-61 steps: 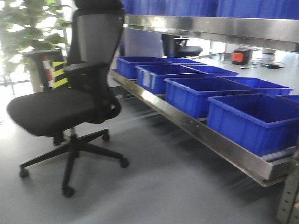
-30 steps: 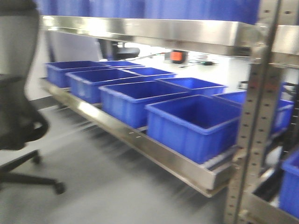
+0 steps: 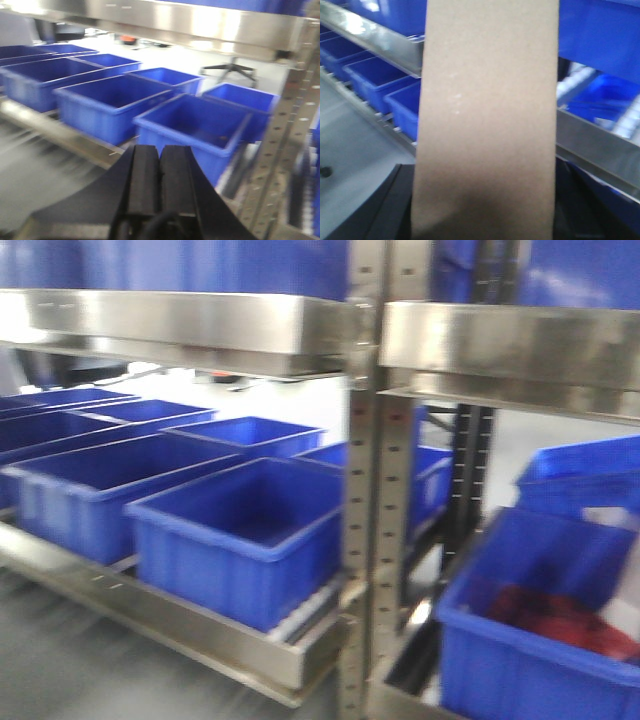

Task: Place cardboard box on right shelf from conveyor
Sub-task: 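Drive toward the steel shelf rack with blue bins, box held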

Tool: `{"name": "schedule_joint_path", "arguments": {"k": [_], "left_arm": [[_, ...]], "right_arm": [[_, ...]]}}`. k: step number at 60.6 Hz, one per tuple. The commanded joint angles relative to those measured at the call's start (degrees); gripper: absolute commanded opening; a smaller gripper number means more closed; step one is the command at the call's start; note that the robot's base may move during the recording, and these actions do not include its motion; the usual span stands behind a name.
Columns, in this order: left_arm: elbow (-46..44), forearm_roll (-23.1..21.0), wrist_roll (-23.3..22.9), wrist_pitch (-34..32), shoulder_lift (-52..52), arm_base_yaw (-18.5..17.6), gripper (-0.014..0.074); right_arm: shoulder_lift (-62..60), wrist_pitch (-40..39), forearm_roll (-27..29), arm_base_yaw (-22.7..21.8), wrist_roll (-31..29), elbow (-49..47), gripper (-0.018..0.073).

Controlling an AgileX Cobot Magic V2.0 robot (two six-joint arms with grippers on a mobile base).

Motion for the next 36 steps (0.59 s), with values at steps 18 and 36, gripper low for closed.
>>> {"name": "schedule_joint_path", "arguments": {"k": [18,36], "left_arm": [[0.58,-0.34,0.01,-4.84,-0.83,-0.22,-0.0116],[0.58,-0.34,0.01,-4.84,-0.83,-0.22,-0.0116]], "right_arm": [[0.56,-5.26,-1.58,-0.15,-0.64,-1.55,0.0173],[0.56,-5.26,-1.58,-0.15,-0.64,-1.55,0.0173]]}}
